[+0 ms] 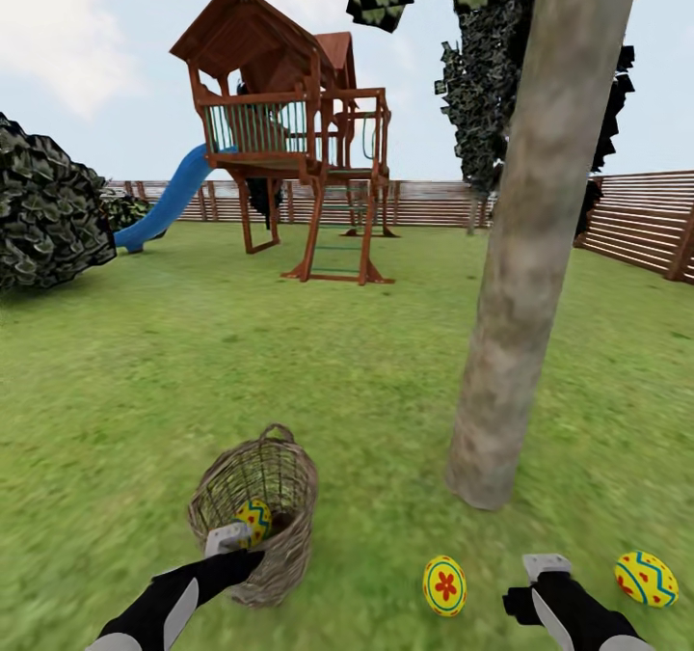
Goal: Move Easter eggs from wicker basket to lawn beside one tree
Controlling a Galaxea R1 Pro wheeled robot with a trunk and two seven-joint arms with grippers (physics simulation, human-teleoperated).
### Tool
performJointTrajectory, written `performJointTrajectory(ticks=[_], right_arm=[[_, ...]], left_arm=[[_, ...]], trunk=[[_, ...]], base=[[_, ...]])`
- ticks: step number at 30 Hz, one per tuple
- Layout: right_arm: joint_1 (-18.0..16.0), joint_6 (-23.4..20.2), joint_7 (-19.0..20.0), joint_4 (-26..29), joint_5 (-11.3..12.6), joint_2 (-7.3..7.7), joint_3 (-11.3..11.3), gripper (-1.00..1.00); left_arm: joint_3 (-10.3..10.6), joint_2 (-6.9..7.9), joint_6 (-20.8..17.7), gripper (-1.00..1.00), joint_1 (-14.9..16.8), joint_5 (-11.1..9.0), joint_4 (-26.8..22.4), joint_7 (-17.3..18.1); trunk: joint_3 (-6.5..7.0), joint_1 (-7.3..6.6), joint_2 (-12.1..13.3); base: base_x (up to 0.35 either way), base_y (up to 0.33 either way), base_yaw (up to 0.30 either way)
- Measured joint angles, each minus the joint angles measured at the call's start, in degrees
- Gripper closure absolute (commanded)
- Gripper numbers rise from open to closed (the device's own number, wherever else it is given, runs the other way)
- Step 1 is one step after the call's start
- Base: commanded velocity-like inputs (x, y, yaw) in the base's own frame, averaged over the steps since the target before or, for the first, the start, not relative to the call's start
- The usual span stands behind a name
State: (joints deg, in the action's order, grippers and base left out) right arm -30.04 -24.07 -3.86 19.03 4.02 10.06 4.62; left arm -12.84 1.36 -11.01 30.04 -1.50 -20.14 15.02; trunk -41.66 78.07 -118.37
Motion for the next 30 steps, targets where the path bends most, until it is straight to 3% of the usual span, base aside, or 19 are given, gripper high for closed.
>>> performJointTrajectory(ticks=[30], right_arm=[[0.0, 0.0, 0.0, 0.0, 0.0, 0.00, 0.0, -1.00]], left_arm=[[0.0, 0.74, 0.0, -1.00, 0.0, 0.1, -0.2, -0.4]], trunk=[[5.39, -6.59, 12.0]], base=[[0.000, 0.337, 0.000]])
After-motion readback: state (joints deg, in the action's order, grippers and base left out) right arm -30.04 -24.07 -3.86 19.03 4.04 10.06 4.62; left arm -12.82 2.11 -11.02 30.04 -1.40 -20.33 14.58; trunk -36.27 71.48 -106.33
